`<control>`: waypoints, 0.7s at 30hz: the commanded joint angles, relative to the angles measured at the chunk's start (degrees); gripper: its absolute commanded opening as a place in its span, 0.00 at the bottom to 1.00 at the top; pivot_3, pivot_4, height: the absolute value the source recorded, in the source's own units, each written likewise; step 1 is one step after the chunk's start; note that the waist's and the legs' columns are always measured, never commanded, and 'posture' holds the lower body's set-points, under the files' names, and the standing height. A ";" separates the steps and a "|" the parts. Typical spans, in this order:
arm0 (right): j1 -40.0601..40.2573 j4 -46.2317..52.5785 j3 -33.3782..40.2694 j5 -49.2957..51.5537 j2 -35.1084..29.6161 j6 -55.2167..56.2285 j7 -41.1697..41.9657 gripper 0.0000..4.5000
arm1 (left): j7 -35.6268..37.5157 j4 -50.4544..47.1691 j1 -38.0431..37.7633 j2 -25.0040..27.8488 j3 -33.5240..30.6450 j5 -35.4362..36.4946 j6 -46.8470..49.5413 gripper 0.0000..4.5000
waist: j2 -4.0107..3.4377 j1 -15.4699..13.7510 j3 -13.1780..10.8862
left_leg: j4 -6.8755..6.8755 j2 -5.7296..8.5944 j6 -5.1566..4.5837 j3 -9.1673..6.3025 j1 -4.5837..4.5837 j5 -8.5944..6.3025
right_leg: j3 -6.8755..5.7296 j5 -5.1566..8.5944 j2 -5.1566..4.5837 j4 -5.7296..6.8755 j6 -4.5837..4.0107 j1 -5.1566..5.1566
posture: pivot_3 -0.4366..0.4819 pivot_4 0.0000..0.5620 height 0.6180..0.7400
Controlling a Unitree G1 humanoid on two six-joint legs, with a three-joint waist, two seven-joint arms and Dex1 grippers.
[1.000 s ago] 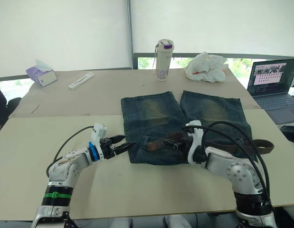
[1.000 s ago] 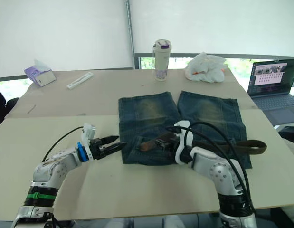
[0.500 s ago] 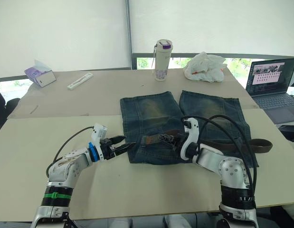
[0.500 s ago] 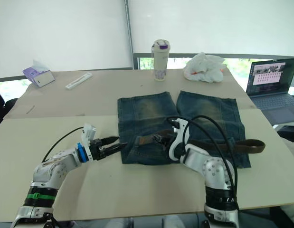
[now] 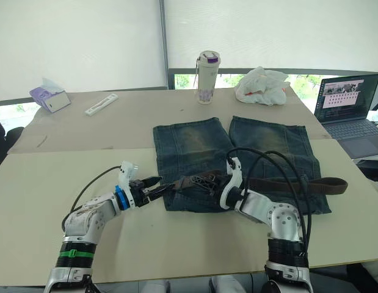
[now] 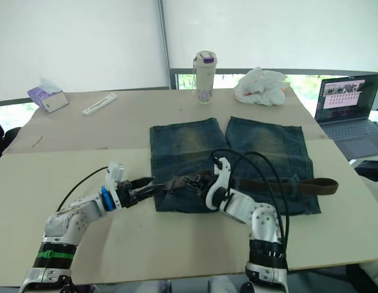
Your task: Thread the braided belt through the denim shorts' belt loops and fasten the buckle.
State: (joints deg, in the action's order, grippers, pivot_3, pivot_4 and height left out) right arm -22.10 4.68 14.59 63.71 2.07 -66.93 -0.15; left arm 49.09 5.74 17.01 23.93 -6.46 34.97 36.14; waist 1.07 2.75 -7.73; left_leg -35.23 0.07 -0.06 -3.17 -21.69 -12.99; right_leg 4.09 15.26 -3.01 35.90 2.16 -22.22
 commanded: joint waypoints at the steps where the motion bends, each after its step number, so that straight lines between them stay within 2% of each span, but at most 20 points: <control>1: -0.98 0.00 1.06 5.30 1.08 -0.64 1.89 0.00 | -1.95 -0.38 0.17 -1.39 -3.36 3.17 1.82 0.99 | 0.00 -0.05 0.00 | 0.00 0.00 0.00 0.00 0.00 0.00 | 0.00 0.00 -0.01 0.00 0.00 0.00 | 0.48 0.27 1.00; 4: -0.01 -0.20 -1.17 2.47 -0.87 -0.14 3.09 0.00 | -4.14 -0.38 0.25 -2.90 -5.18 5.21 4.40 0.99 | 0.00 -0.10 0.00 | 0.00 0.01 0.00 0.00 -0.01 0.00 | -0.01 0.00 -0.02 0.00 0.00 0.00 | 0.48 0.27 1.00; 7: 1.40 0.73 -8.79 -8.21 -6.14 3.58 4.95 0.00 | -4.36 -1.03 -0.20 -3.21 -4.95 5.19 5.16 0.99 | -0.02 -0.09 0.02 | -0.01 0.04 0.00 0.01 0.00 0.00 | -0.02 0.00 -0.02 0.00 0.00 0.00 | 0.48 0.27 1.00; 12: 2.74 0.07 -14.86 -18.34 -10.88 9.46 7.38 0.00 | -3.37 -2.19 -1.04 -2.47 -4.57 5.52 6.19 0.99 | 0.01 -0.12 0.17 | 0.00 0.04 0.00 0.07 0.17 0.00 | -0.03 0.01 0.04 0.00 0.01 0.09 | 0.48 0.27 1.00; 21: 0.96 -1.03 -17.17 -22.94 -7.91 13.18 9.42 0.00 | -1.83 -2.19 -2.02 -1.71 -3.07 5.68 7.72 0.99 | 0.15 -0.19 0.26 | -0.02 0.05 0.02 0.08 0.27 0.01 | -0.02 0.00 0.00 0.01 0.00 0.17 | 0.48 0.27 1.00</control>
State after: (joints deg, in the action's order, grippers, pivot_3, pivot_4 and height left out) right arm -21.04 5.76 -1.86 42.82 -6.28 -54.77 9.36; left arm 46.50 5.35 14.93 22.10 -10.09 40.11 43.80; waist 1.22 2.56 -7.47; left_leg -35.24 0.11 -0.05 -3.09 -21.41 -12.99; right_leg 4.07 15.26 -3.01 35.92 2.15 -22.06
